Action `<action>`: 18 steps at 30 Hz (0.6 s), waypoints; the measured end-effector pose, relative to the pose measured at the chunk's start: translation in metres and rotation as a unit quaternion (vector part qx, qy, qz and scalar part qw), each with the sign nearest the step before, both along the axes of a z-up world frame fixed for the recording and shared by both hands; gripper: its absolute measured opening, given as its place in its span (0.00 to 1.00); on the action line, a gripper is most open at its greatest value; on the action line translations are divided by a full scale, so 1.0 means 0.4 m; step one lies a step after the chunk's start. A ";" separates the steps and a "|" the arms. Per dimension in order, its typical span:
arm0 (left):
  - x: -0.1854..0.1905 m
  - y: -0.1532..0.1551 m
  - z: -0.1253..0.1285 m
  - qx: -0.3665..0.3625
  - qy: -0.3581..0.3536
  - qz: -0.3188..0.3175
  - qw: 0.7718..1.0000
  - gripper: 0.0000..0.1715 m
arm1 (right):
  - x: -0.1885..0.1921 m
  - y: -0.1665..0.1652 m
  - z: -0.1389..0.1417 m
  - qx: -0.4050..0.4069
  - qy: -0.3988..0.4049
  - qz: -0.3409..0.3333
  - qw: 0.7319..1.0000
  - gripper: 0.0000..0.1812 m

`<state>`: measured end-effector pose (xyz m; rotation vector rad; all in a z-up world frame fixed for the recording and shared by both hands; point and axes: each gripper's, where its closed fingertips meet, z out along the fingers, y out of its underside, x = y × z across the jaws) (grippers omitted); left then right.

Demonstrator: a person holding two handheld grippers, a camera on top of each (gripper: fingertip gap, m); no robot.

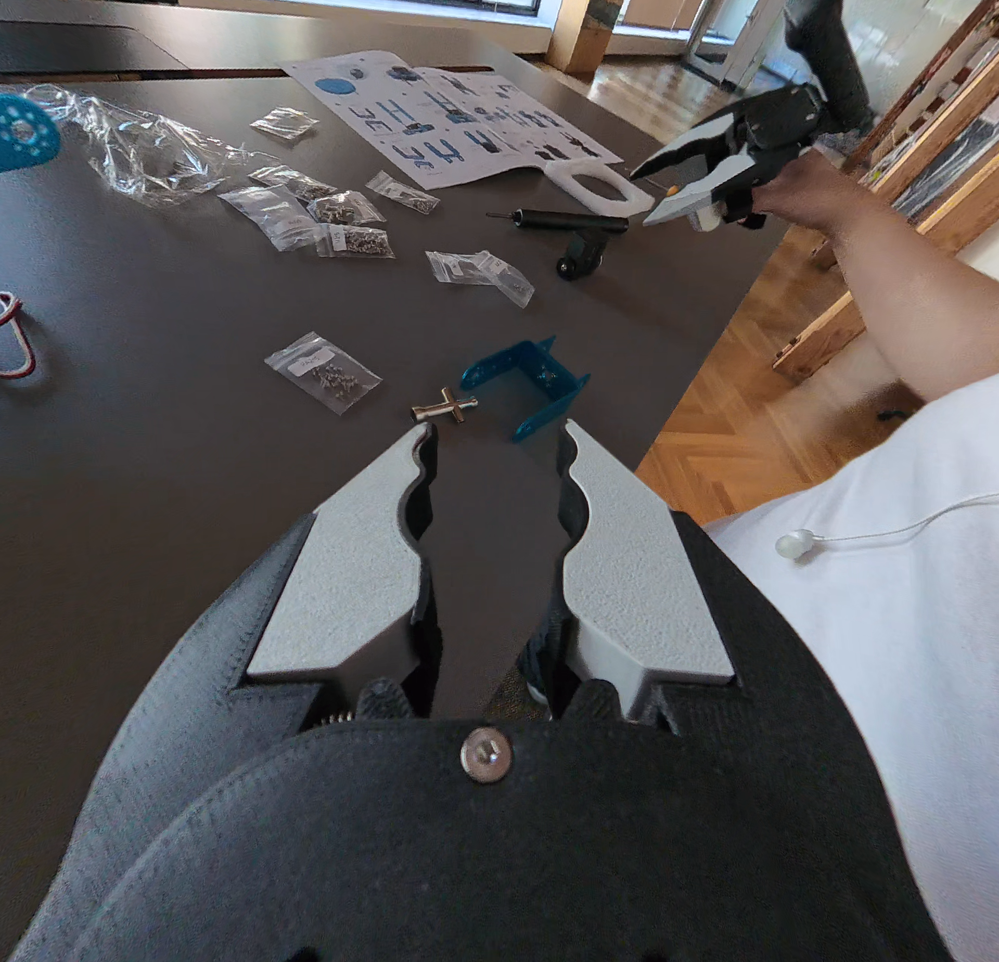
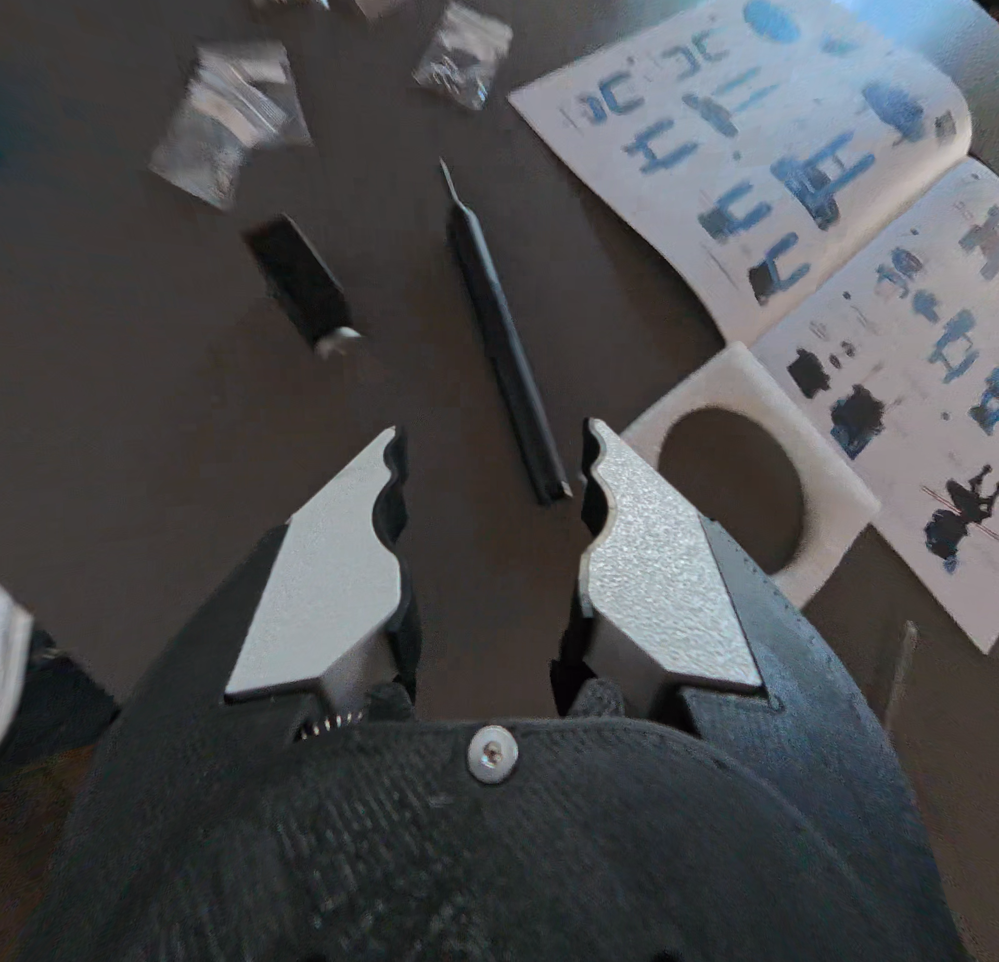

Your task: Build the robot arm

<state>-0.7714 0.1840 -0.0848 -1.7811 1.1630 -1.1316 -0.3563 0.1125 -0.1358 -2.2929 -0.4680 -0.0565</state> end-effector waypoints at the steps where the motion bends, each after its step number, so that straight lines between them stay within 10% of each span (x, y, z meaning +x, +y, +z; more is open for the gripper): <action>1: 0.019 0.003 0.004 0.000 0.006 -0.006 1.000 0.25 | 0.044 0.003 -0.016 0.001 -0.015 0.012 1.000 0.33; 10: 0.238 -0.022 0.072 0.031 0.033 -0.024 0.999 0.25 | 0.182 -0.022 -0.085 -0.110 0.019 0.106 0.988 0.23; 18: 0.459 -0.067 0.080 0.032 0.024 0.028 0.999 0.25 | -0.022 0.088 -0.053 -0.068 0.053 0.202 0.976 0.23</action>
